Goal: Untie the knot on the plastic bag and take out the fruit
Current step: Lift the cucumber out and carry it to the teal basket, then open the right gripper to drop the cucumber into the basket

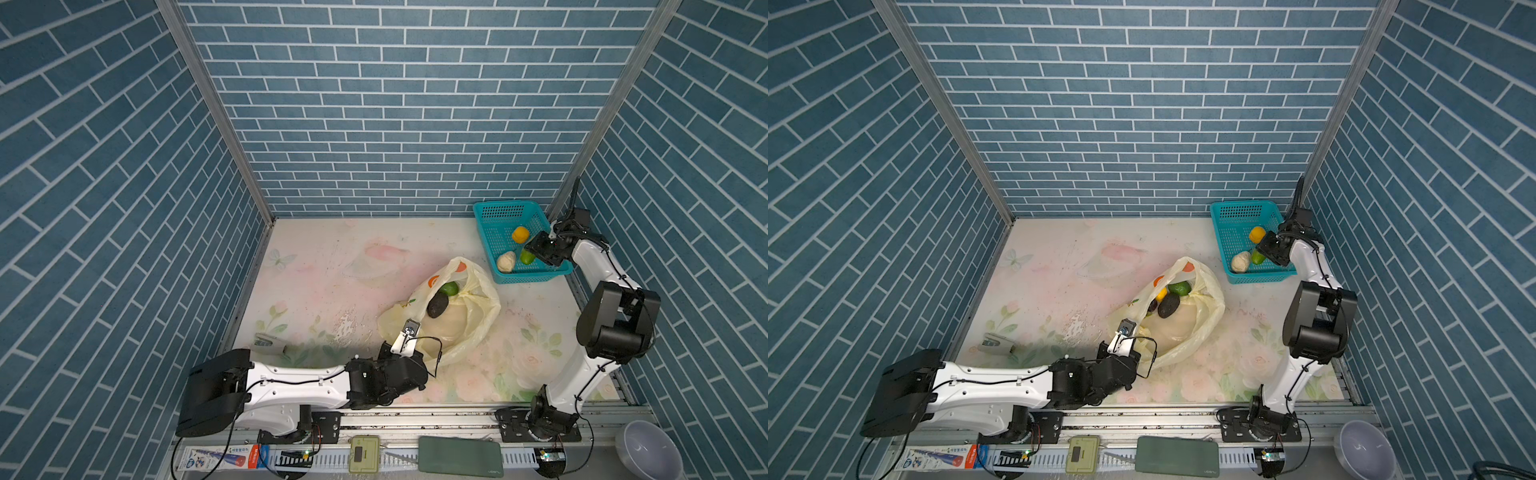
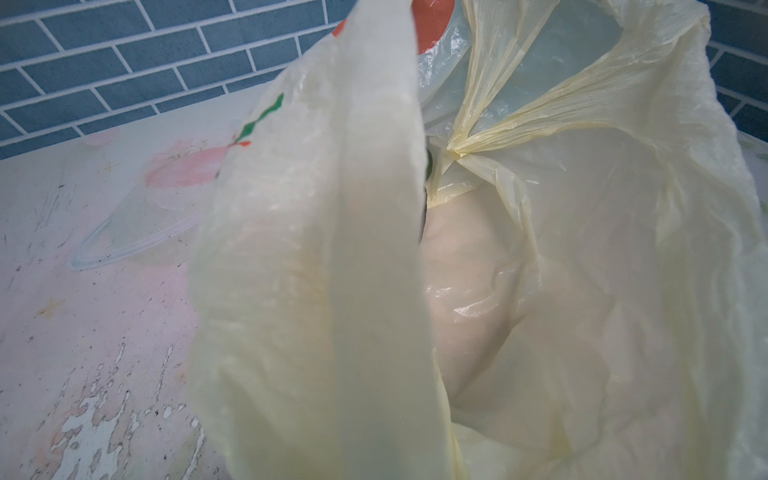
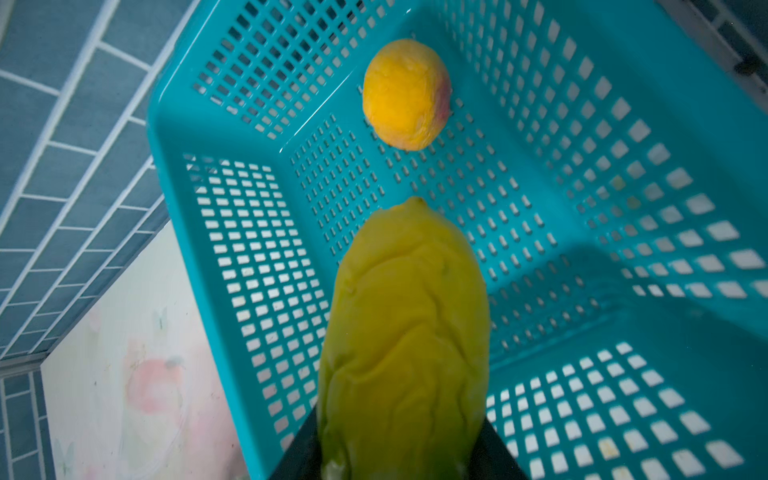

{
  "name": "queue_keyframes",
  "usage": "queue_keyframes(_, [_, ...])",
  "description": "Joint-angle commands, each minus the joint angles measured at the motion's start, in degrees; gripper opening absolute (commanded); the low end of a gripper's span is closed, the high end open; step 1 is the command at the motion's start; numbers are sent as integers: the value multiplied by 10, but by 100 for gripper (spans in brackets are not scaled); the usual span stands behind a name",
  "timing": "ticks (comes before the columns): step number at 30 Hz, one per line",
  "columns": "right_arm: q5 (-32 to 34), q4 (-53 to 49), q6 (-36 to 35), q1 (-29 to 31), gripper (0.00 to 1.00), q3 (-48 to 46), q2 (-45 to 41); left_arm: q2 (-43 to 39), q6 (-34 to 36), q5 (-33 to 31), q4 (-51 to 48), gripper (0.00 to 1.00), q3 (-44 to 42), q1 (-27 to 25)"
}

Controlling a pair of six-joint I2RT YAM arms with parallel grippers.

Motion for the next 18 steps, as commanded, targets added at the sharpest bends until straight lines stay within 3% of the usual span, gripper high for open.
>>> queue_keyframes(1, [24, 0, -9, -4, 54, 47, 30, -3, 1, -12, 6, 0, -6, -3])
queue_keyframes(7, [59, -16, -10, -5, 70, 66, 40, 0, 1, -13, 7, 0, -5, -3])
queue_keyframes(18, [32, -26, -10, -2, 72, 37, -15, -2, 2, -13, 2, 0, -2, -3])
